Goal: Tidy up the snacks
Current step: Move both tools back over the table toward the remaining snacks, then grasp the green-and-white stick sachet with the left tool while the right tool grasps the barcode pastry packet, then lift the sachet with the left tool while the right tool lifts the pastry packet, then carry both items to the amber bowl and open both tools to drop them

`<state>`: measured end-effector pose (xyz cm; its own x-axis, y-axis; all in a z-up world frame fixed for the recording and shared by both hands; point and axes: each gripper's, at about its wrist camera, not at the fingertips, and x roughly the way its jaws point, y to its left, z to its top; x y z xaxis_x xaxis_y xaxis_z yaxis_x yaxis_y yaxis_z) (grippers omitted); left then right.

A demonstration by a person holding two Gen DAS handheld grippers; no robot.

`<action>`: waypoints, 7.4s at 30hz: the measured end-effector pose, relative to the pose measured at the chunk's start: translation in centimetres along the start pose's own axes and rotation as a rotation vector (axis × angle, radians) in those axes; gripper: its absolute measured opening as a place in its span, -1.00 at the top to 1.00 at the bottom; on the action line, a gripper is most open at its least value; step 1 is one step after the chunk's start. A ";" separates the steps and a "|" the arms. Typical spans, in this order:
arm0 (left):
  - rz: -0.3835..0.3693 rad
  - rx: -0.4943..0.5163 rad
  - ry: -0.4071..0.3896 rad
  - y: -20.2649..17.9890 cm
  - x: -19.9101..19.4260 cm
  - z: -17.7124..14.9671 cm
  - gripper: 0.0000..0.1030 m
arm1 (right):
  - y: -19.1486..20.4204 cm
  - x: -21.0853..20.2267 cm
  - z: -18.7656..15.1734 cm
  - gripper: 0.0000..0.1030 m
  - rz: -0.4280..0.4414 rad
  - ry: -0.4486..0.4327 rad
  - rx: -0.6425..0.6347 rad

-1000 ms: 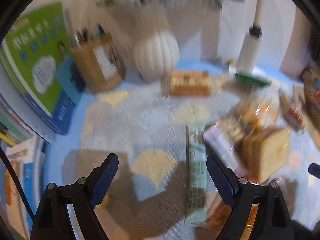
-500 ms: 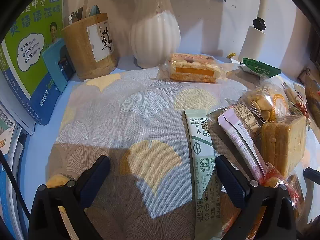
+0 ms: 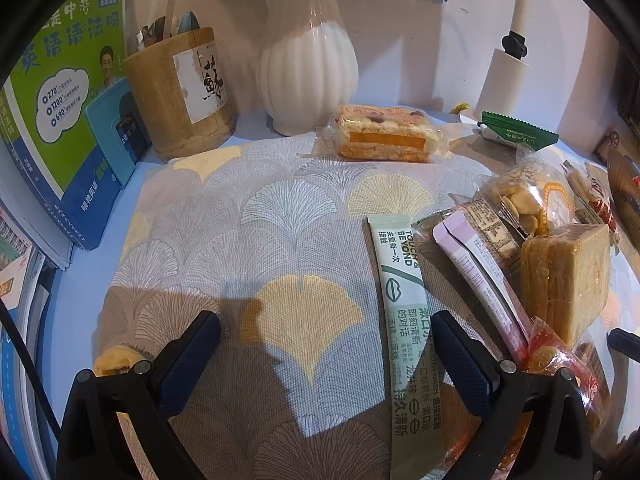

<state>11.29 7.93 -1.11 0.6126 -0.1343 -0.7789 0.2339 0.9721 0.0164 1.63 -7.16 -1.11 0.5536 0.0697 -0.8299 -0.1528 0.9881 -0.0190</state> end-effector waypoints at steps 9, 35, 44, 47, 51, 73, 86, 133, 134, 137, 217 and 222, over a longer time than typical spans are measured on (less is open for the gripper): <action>0.000 0.001 0.001 0.0 0.0 0.0 -1.00 | -0.2 0.7 -0.1 -1.00 0.001 0.000 0.000; -0.002 0.002 0.003 0.1 0.0 0.0 -1.00 | -0.1 0.6 -0.1 -1.00 0.001 0.001 -0.001; -0.002 0.002 0.004 0.1 0.0 0.1 -1.00 | -0.1 0.2 0.0 -1.00 0.002 0.001 -0.002; -0.002 0.002 0.004 0.1 0.0 0.1 -1.00 | -0.2 0.7 -0.1 -1.00 0.002 0.001 -0.002; -0.002 0.002 0.004 0.0 0.0 0.1 -1.00 | -0.1 0.5 -0.1 -1.00 0.002 0.001 -0.002; -0.003 0.003 0.006 0.0 0.0 0.1 -1.00 | 0.0 0.3 -0.1 -1.00 0.003 0.006 -0.005; -0.005 0.001 0.009 0.0 -0.1 0.1 -1.00 | -0.1 0.5 0.0 -1.00 -0.004 0.003 -0.008; 0.102 -0.225 -0.229 2.9 -4.7 -1.1 0.68 | -0.6 -11.0 -1.4 0.37 0.177 -0.477 0.028; 0.104 -0.224 -0.229 2.8 -4.6 -1.1 0.68 | -0.8 -11.2 -1.5 0.37 0.173 -0.491 0.034; 0.107 -0.227 -0.244 2.8 -4.9 -1.2 0.68 | -1.1 -11.5 -1.7 0.37 0.174 -0.506 0.052; -0.379 0.169 -0.015 -38.3 -9.8 10.8 -0.48 | -37.5 -21.5 -5.1 -0.35 -0.118 -0.282 0.846; -0.313 0.122 -0.010 -35.8 -9.3 11.1 -0.49 | -36.1 -22.6 -3.6 -0.52 -0.156 -0.300 0.803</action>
<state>5.56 -27.77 12.54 0.5038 -0.4256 -0.7517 0.5003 0.8532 -0.1477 -8.35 -44.89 16.31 0.7295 -0.1530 -0.6666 0.5036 0.7797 0.3721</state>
